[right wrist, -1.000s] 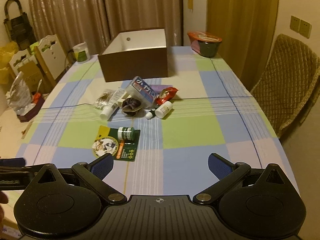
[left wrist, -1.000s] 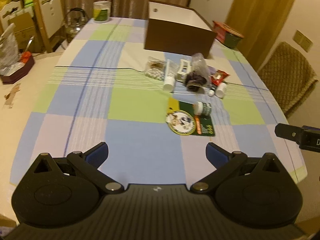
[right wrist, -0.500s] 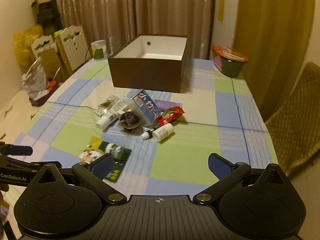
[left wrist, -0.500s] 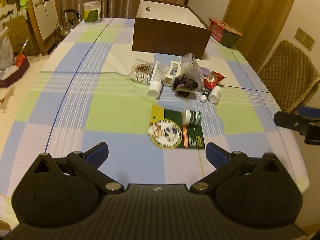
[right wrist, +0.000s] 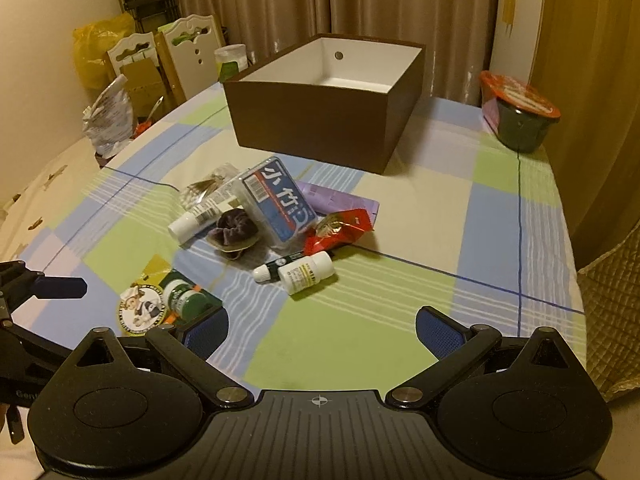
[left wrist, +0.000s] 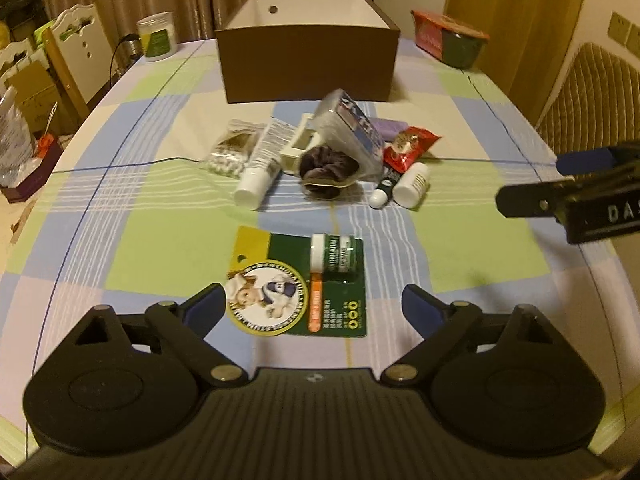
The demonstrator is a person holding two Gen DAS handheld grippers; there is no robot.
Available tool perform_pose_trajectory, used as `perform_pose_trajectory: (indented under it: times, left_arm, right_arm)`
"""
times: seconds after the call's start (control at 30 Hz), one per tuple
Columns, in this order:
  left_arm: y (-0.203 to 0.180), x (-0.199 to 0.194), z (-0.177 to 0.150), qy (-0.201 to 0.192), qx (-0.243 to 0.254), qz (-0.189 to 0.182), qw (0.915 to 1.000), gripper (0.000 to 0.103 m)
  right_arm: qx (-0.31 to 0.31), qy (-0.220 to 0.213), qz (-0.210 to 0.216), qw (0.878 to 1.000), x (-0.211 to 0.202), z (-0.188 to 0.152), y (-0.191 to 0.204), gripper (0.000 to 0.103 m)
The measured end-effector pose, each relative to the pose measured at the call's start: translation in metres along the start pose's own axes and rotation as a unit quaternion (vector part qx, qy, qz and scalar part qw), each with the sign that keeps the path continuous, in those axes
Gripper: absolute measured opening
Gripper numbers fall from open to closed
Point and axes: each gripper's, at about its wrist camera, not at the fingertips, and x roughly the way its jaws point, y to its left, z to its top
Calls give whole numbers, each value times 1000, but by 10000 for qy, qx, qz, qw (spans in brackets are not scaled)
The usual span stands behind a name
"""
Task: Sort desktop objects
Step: 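Lower the left gripper onto the green lip-salve card and close it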
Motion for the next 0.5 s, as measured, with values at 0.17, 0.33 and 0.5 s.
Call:
perform_pose_trajectory:
  times: [0.17,0.33,0.5]
  left_arm:
    - [-16,17,5,76,258,46,9996,87]
    - [-19,39,8,161,317,12,9994,85]
    - [-22,55,8,223,326,9,9992,81]
  right_arm:
    - [-46,53,-5,10000,8,1,-7,103]
    - [-169,161,-13,9997,21,4,-13,103]
    - [-256,276,72,9993,35,6,-15,103]
